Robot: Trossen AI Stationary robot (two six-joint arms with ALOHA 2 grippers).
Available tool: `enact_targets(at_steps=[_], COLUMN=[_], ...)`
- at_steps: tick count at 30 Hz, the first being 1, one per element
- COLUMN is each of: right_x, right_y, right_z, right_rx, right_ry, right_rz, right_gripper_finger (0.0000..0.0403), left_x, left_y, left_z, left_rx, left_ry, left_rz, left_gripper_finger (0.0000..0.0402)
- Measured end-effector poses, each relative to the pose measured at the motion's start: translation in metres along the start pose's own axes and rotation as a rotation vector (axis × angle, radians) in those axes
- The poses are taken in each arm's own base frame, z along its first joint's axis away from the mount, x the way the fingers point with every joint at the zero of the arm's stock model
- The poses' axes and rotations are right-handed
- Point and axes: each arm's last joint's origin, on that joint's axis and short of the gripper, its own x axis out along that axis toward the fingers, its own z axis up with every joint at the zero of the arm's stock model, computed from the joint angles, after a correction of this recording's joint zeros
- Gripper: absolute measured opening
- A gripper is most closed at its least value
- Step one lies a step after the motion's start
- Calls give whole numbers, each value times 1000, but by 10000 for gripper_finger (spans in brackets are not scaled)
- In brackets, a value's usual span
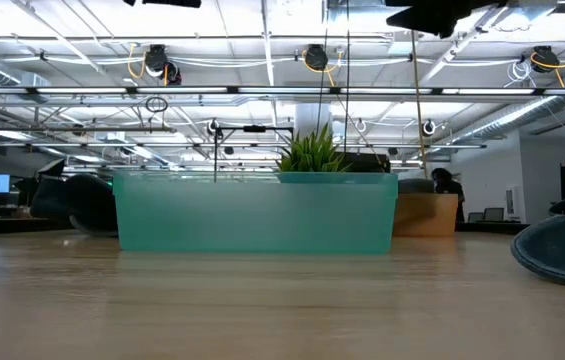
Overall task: Pick & Place hat
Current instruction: Put the top gray cap into the orange bin
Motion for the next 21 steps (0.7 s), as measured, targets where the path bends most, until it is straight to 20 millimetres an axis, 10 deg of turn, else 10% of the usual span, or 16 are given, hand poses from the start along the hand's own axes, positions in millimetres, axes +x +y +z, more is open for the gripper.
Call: enact_targets(at_steps=[21], right_x=[-13], right_y=[25], right_z=[30], right_rx=[-121], right_ry=[-283], right_rz=[5], right_gripper_finger=[339], left_x=[27], left_y=[52], left_z=[60], left_rx=[74], left_ry=[228], left_rz=[-18], left_gripper_finger=[327])
